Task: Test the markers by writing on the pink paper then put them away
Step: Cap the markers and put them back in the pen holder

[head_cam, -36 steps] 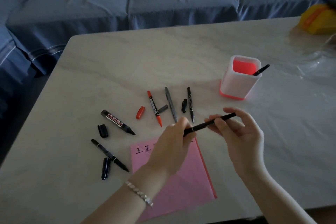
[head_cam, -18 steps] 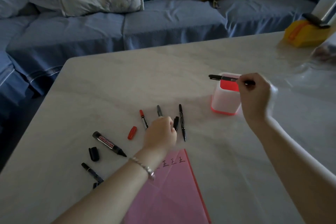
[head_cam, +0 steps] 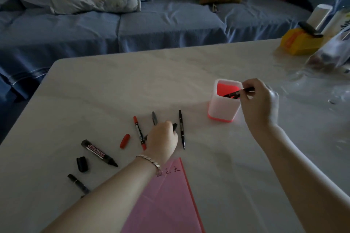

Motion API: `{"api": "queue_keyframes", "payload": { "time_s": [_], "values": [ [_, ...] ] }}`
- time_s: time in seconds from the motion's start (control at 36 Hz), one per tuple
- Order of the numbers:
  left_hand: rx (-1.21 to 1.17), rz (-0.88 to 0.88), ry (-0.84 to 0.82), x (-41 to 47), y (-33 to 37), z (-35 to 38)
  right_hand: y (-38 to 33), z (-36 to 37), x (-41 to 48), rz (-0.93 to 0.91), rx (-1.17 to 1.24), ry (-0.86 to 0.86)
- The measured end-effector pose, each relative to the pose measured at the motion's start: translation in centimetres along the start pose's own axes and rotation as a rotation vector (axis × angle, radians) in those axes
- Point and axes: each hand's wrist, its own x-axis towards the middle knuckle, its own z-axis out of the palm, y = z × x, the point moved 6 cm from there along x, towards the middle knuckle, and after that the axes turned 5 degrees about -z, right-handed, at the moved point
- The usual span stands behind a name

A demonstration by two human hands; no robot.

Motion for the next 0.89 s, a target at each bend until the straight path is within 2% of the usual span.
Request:
{"api": "queue_keyframes", "payload": {
  "time_s": [0.14, 0.22, 0.28, 0.33, 0.39, 0.5, 0.67, 0.72, 0.81, 0.89],
  "values": [
    [-0.282, -0.02, 0.061, -1.9, -1.4, -3.1, -2.0, 0.4, -0.6, -0.078, -0.102, -0.027],
    [-0.394, -0.054, 0.057, -4.0, -3.2, -4.6, -4.2, 1.2, -2.7, -0.159, -0.062, -0.026],
    [-0.499, -0.078, 0.056, -5.3, -4.5, -5.2, -4.6, 3.5, -4.5, -0.048, 0.019, -0.213],
    [-0.585, -0.135, 0.029, -6.4, -5.9, -5.4, -4.3, 6.8, -6.6, 0.08, -0.016, -0.473],
    [-0.601, -0.186, -0.001, -7.5, -7.0, -5.5, -4.0, 9.4, -8.3, 0.17, -0.053, -0.639],
    [-0.658, -0.22, -0.003, -9.4, -8.5, -5.8, -3.8, 12.4, -9.8, 0.305, -0.092, -0.729],
    [-0.746, -0.218, 0.0, -11.0, -8.9, -5.6, -3.1, 13.4, -10.1, 0.404, -0.143, -0.716],
    [-0.768, -0.206, 0.0, -11.2, -8.7, -5.4, -2.7, 13.3, -10.1, 0.471, -0.019, -0.711],
    [-0.805, -0.198, -0.021, -11.5, -8.4, -4.9, -2.8, 11.6, -10.5, 0.705, 0.417, -0.632],
    [-0.9, -0.188, -0.064, -11.7, -7.7, -4.3, -4.2, 8.6, -11.5, 0.858, 0.821, -0.54]
  ]
}}
